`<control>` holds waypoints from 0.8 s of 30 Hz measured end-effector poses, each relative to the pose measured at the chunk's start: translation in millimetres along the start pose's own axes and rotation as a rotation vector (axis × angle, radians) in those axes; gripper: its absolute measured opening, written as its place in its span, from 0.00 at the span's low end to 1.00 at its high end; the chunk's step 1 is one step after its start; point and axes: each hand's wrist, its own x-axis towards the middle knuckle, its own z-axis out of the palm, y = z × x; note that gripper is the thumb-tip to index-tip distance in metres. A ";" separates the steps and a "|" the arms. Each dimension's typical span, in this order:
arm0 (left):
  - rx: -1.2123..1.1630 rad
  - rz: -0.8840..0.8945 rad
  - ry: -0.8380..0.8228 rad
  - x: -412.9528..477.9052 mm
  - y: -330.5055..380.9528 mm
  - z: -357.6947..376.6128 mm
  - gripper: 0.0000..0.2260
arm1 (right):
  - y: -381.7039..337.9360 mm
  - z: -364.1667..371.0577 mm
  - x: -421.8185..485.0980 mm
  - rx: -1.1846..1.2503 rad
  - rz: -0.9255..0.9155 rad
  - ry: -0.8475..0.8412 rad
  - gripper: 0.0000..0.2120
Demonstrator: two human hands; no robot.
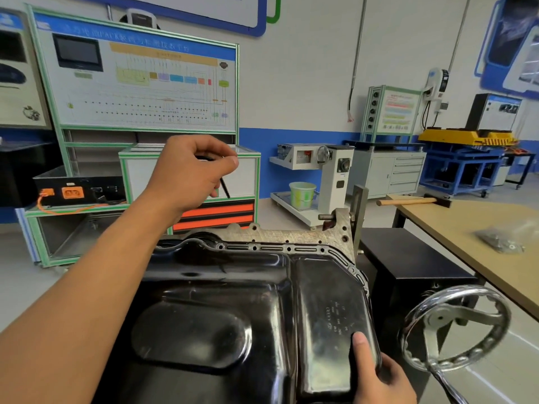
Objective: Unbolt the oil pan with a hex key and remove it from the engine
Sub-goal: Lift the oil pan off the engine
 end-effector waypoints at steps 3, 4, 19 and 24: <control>-0.019 0.034 0.076 5.8 3.1 -10.9 0.07 | -9.1 -0.5 -13.3 0.024 -0.015 0.013 0.24; -0.008 0.042 0.080 7.4 2.9 -12.3 0.07 | -14.0 -0.2 -16.4 0.048 -0.059 0.039 0.28; 0.030 0.049 0.095 12.5 -3.1 -16.7 0.09 | -37.1 20.1 -124.4 0.044 -0.784 -0.256 0.30; 0.031 0.068 0.019 -8.7 6.1 -38.2 0.09 | -46.8 22.5 -125.9 0.205 -0.739 -0.289 0.30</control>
